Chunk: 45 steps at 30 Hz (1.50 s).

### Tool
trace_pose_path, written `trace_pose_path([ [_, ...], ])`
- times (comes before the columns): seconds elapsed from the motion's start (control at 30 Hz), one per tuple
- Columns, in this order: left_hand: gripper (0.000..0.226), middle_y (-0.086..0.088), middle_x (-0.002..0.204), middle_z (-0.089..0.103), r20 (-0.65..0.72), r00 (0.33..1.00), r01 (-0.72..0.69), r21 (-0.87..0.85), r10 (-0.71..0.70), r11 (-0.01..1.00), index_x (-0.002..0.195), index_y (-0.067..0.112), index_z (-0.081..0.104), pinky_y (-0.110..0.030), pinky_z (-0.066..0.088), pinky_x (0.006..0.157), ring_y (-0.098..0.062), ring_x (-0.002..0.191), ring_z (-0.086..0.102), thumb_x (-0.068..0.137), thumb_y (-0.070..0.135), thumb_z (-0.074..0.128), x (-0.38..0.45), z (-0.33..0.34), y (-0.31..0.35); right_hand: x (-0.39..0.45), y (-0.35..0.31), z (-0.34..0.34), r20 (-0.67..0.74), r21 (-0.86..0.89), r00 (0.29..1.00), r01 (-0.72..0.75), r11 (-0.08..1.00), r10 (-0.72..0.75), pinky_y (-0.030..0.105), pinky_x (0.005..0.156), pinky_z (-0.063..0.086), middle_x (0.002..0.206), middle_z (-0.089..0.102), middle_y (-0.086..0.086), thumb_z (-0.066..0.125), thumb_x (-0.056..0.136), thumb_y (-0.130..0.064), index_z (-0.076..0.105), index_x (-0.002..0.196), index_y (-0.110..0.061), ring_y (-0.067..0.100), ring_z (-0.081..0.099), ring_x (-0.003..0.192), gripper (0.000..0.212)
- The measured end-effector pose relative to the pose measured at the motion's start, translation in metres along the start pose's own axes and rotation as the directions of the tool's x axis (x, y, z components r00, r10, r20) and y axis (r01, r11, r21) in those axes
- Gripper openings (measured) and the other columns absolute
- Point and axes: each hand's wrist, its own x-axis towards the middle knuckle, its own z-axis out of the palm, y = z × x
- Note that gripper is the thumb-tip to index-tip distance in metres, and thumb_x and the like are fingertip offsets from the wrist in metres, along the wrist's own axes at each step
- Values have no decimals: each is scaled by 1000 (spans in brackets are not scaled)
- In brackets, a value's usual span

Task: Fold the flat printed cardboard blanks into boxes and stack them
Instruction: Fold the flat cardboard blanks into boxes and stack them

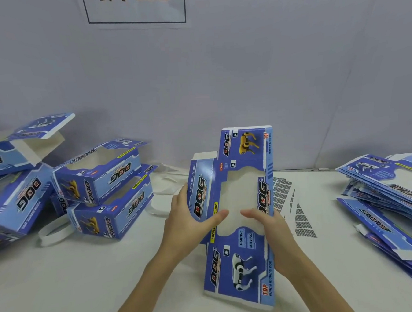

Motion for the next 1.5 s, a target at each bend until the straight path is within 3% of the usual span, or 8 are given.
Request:
trace_pose_path([
  [0.27, 47, 9, 130, 72, 310, 950, 72, -348, 43, 935, 141, 44, 53, -21, 60, 80, -15, 113, 73, 97, 50, 67, -6, 1, 9, -5, 0, 15, 84, -184, 981, 187, 965, -174, 38, 90, 64, 123, 75, -17, 83, 69, -69, 41, 149, -40, 13, 76, 110, 95],
  [0.37, 60, 8, 136, 68, 402, 914, 128, -395, 45, 910, 148, 50, 43, -31, 62, 85, -22, 119, 71, 95, 51, 70, -1, -9, 11, -6, -7, 13, 116, -142, 970, 230, 963, -215, 23, 74, 63, 130, 70, -20, 70, 76, -74, 29, 155, -53, 6, 74, 112, 91],
  [0.53, 85, 7, 139, 66, 409, 911, 143, -418, 45, 897, 146, 72, 25, -41, 63, 87, -27, 122, 69, 85, 52, 80, 6, -27, 8, -9, -15, 13, 173, -129, 931, 345, 930, -322, 40, 76, 66, 132, 70, -12, 74, 78, -66, 24, 148, -73, 19, 74, 116, 86],
  [0.77, 58, 16, 134, 68, 202, 978, 51, -467, 50, 883, 130, 70, 48, -32, 63, 80, -16, 118, 71, 79, 69, 76, 7, -24, 7, -15, -7, 25, 235, -146, 918, 359, 922, -321, 27, 70, 64, 121, 73, -22, 79, 77, -62, 26, 141, -81, 11, 76, 109, 85],
  [0.93, 62, 19, 134, 67, 270, 960, 51, -447, 80, 893, 133, 72, 45, -27, 62, 80, -11, 119, 69, 81, 66, 78, 4, -26, 9, -13, -7, 27, 233, -216, 840, 537, 816, -491, 10, 78, 56, 137, 49, -47, 74, 89, -51, 22, 150, -72, -11, 58, 125, 83],
  [1.07, 65, 22, 130, 67, 243, 965, 11, -410, 98, 912, 130, 74, 44, -29, 62, 83, -9, 118, 69, 75, 69, 80, 2, -25, 10, -11, -5, 24, 164, -305, 753, 653, 693, -638, 8, 89, 52, 160, 32, -36, 72, 90, -48, 36, 151, -60, -10, 44, 140, 71],
  [1.27, 67, 12, 133, 67, 325, 941, 41, -373, 90, 927, 138, 62, 43, -44, 63, 88, -23, 119, 70, 82, 57, 79, 2, -27, 9, -8, -7, 14, 157, -234, 841, 541, 808, -518, 33, 75, 64, 118, 70, -14, 70, 86, -57, 59, 113, -44, 20, 70, 115, 31],
  [1.5, 55, 0, 140, 67, 252, 968, 178, -628, -19, 758, 141, 50, 55, -45, 60, 94, -27, 124, 68, 90, 61, 71, 8, -30, 3, -11, -10, 20, 271, 47, 946, 171, 984, -177, 42, 98, 60, 135, 71, 1, 63, 86, -73, 47, 152, -28, 20, 71, 121, 82],
])
